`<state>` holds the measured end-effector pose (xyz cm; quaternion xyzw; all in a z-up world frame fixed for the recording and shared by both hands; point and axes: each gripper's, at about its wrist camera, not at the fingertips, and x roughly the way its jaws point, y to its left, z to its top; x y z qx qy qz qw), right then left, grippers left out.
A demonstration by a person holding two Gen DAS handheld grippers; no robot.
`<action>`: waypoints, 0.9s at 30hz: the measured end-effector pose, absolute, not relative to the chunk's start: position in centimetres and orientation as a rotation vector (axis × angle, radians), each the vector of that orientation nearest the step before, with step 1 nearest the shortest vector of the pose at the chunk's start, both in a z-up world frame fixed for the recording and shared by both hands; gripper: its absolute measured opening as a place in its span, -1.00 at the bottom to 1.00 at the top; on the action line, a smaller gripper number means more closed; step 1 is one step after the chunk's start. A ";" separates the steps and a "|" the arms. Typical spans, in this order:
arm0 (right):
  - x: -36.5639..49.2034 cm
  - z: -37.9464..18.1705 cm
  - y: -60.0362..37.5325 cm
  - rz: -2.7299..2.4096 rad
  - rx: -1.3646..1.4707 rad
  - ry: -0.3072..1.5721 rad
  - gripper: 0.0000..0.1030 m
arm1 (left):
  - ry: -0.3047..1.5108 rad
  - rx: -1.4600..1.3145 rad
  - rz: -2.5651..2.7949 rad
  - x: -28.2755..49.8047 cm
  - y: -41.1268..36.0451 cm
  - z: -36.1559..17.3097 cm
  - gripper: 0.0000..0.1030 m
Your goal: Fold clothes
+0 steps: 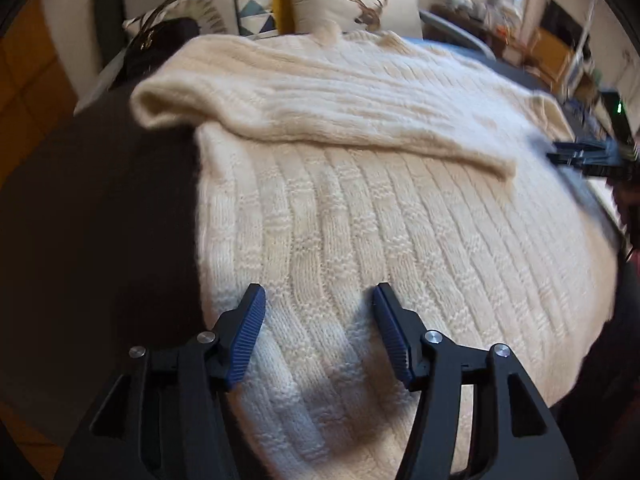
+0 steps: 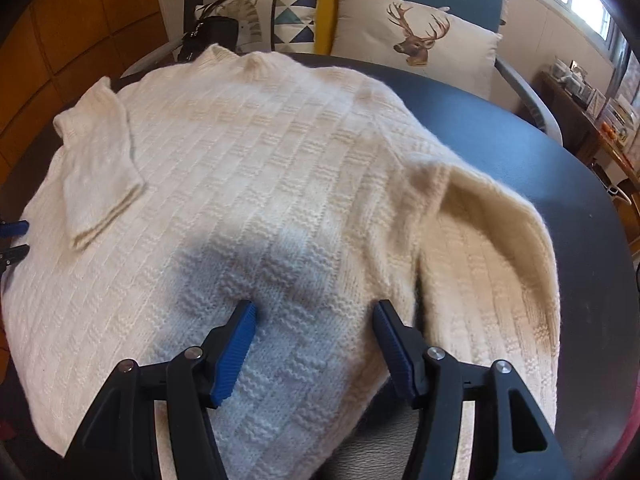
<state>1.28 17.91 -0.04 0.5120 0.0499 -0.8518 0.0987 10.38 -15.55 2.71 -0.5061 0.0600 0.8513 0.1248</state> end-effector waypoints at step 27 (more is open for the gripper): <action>9.9 4.5 26.7 -2.655 1.525 -0.178 0.21 | 0.500 -1.142 2.286 7.2 10.5 3.9 0.16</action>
